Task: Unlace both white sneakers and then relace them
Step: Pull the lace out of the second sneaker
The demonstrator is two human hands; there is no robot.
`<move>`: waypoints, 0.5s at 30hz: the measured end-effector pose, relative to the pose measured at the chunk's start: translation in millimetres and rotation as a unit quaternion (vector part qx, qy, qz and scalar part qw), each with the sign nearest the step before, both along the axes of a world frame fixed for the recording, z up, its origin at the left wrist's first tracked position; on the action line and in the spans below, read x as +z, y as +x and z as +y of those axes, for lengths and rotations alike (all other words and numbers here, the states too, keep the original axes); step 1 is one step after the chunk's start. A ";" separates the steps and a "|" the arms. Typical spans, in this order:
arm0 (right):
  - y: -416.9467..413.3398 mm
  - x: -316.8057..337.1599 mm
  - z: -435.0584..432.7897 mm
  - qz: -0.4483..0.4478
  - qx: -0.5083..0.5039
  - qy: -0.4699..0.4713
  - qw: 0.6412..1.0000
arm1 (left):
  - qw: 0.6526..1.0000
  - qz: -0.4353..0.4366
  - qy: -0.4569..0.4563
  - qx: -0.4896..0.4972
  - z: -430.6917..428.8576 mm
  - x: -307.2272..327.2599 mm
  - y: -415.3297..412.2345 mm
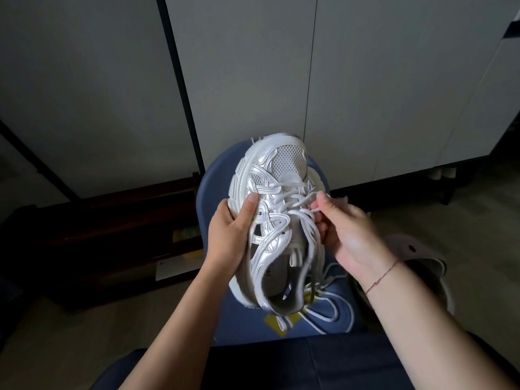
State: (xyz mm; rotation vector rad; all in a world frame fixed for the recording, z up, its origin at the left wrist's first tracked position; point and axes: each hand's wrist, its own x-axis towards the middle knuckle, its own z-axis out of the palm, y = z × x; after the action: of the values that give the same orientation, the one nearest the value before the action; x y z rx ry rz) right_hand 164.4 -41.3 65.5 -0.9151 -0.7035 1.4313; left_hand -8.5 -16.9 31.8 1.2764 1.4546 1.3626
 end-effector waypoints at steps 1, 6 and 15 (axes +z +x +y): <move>2.7 3.0 0.3 0.057 0.020 -0.016 0.998 | 1.000 -0.001 0.003 -0.004 -0.2 0.7 0.5; 27.1 8.7 6.9 0.362 0.132 -0.018 0.923 | 1.000 -0.009 0.005 0.010 0.3 2.3 0.6; 7.2 -11.8 6.9 -0.037 -0.024 0.070 0.997 | 1.000 0.000 -0.005 0.014 -1.8 0.8 5.2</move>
State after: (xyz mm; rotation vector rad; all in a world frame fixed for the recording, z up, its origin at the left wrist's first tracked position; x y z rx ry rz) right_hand 171.6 -34.4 53.7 -0.8731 -0.8204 1.2945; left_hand -3.2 -18.7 32.5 1.2544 1.4832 1.3709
